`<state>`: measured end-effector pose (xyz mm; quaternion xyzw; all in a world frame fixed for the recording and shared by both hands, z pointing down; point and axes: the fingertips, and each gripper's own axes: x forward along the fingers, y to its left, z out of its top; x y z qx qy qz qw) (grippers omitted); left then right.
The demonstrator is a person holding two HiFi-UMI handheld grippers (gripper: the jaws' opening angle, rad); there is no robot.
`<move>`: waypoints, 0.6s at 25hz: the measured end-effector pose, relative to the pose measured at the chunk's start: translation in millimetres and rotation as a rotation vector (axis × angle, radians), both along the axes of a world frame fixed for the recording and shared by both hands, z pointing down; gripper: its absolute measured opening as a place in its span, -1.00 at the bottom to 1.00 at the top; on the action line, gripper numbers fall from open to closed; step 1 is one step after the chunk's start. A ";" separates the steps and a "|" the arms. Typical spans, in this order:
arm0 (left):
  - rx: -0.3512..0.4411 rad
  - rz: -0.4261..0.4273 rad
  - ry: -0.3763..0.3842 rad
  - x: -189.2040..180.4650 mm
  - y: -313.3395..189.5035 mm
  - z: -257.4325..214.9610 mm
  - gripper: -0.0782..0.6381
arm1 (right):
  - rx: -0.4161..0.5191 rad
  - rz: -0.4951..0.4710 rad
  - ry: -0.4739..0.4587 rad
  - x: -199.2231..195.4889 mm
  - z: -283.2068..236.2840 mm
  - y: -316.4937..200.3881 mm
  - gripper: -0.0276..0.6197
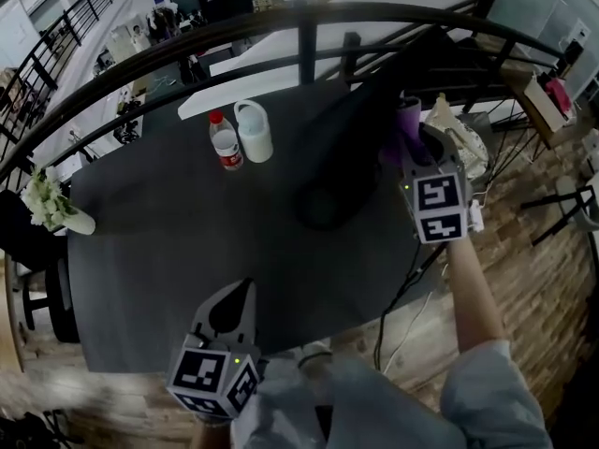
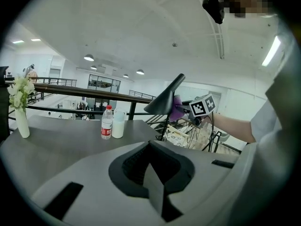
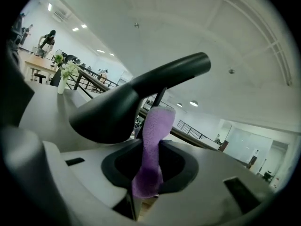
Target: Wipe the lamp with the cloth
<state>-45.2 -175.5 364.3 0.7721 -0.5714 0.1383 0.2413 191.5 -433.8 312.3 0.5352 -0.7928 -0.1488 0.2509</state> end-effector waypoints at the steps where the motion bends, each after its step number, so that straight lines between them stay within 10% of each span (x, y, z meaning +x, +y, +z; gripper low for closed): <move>1: 0.006 -0.006 0.000 -1.7 -0.4 1.5 -0.78 | -0.015 -0.002 0.005 -0.7 8.9 0.5 -0.64; 15: -0.073 -0.054 -0.022 -13.8 6.8 22.5 -0.78 | -0.244 -0.005 0.053 -3.8 136.7 28.4 -0.64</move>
